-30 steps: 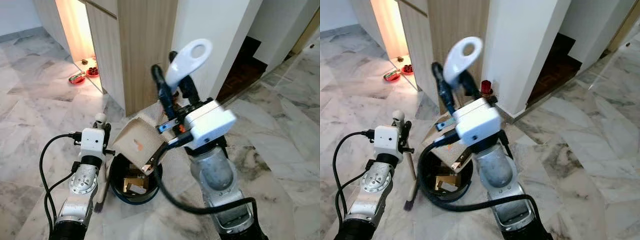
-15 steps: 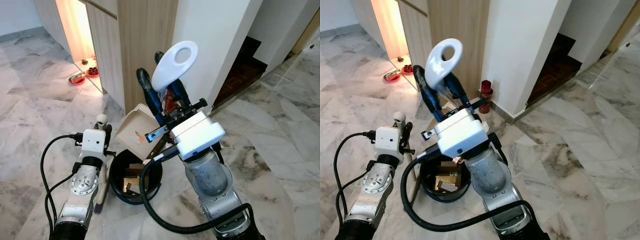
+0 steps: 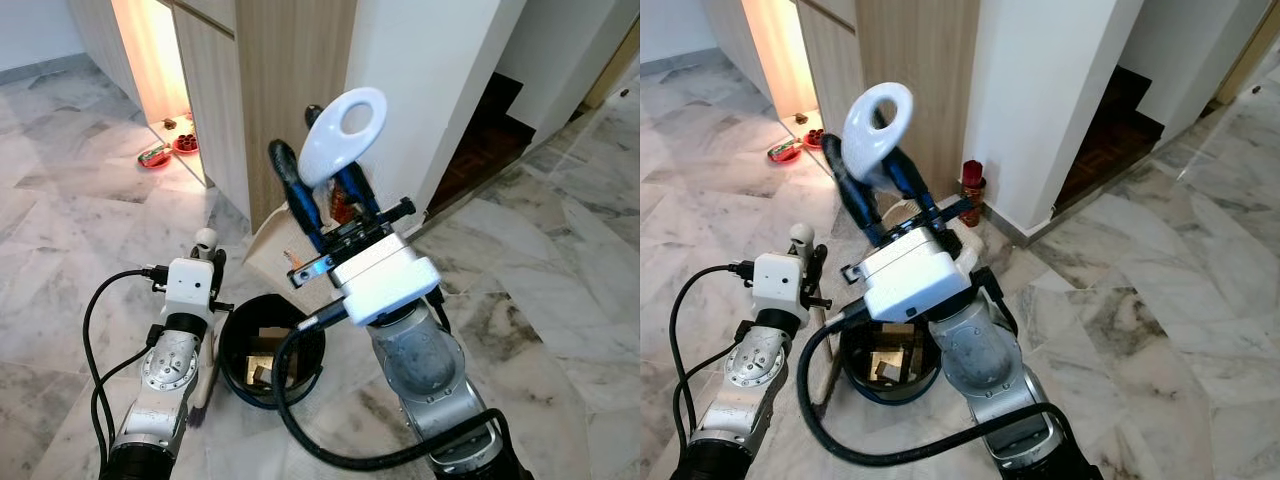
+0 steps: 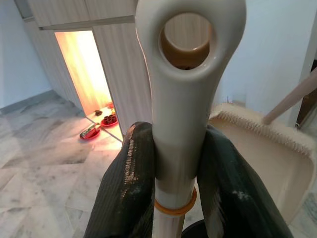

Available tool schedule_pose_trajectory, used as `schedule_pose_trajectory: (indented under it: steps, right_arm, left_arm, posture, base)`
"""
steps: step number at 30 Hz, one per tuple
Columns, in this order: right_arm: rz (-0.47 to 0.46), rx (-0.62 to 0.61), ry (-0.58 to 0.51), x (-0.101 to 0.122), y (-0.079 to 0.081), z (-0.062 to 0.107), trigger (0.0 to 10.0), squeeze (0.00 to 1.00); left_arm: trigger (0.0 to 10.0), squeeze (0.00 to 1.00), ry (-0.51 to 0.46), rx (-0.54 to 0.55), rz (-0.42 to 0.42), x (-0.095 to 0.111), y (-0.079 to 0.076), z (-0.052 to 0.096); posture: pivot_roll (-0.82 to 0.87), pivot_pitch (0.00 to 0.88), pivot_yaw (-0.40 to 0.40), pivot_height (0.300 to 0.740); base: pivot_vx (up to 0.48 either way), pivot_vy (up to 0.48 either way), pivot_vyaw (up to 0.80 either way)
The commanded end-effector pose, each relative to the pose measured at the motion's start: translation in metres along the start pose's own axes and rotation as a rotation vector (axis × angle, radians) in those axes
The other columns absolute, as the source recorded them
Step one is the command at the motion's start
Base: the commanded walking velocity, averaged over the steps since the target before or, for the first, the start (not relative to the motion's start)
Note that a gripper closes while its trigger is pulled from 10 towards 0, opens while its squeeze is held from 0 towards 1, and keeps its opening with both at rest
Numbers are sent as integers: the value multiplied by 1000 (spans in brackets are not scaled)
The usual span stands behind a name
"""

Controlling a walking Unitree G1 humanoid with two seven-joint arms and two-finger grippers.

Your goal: Sweep floor

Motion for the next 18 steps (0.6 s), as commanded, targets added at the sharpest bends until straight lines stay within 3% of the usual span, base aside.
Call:
schedule_pose_trajectory:
  steps: [1, 4, 5, 7, 8, 10, 13, 17, 18]
  right_arm:
    - [158, -77, 22, -11, -31, -1, 10000, 0]
    - [248, -120, 73, -24, -50, 3, 10000, 0]
    - [321, -199, 160, -41, -77, 13, 10000, 0]
    - [345, -250, 207, -49, -92, 20, 10000, 0]
    - [356, -317, 296, -64, -110, 32, 10000, 0]
    - [342, -380, 353, -74, -124, 44, 10000, 0]
    - [249, -503, 506, -102, -139, 76, 10000, 0]
    - [169, -623, 650, -127, -147, 113, 10000, 0]
    - [116, -669, 713, -138, -147, 131, 10000, 0]
  left_arm:
    - [10000, 0, -55, -26, -12, 12, -6, -2]
    - [10000, 0, -53, -27, -13, 11, -6, -1]
    - [10000, 0, -51, -29, -12, 11, -6, -1]
    - [10000, 0, -50, -29, -13, 11, -6, -1]
    - [10000, 0, -49, -30, -13, 11, -6, -1]
    - [10000, 0, -48, -30, -12, 11, -6, -1]
    - [10000, 0, -45, -31, -12, 10, -6, -1]
    - [10000, 0, -45, -31, -11, 10, -7, -1]
    - [10000, 0, -46, -30, -11, 10, -6, 0]
  posture:
    - [202, 90, -98, 740]
    - [202, 90, -98, 740]
    - [201, 90, -97, 740]
    - [200, 90, -97, 740]
    - [198, 91, -97, 740]
    - [197, 91, -97, 740]
    - [192, 91, -95, 740]
    - [200, 95, -95, 740]
    - [200, 96, -95, 740]
  base:
    - [0, 0, 0]
    - [0, 0, 0]
    - [0, 0, 0]
    - [0, 0, 0]
    - [0, 0, 0]
    - [0, 0, 0]
    - [0, 0, 0]
    - [0, 0, 0]
    - [0, 0, 0]
Point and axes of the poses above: a point about 5 cm out from each wrist's last joint towards the gripper, its own z axis pointing back from the gripper into the wrist, its own x axis along the axis of the wrist's last joint, y = z × x, the point moved 4 cm from there along -z, pointing out of the wrist towards the gripper, and after that the axes turned 8 degrees about z, right-handed, at the moved point
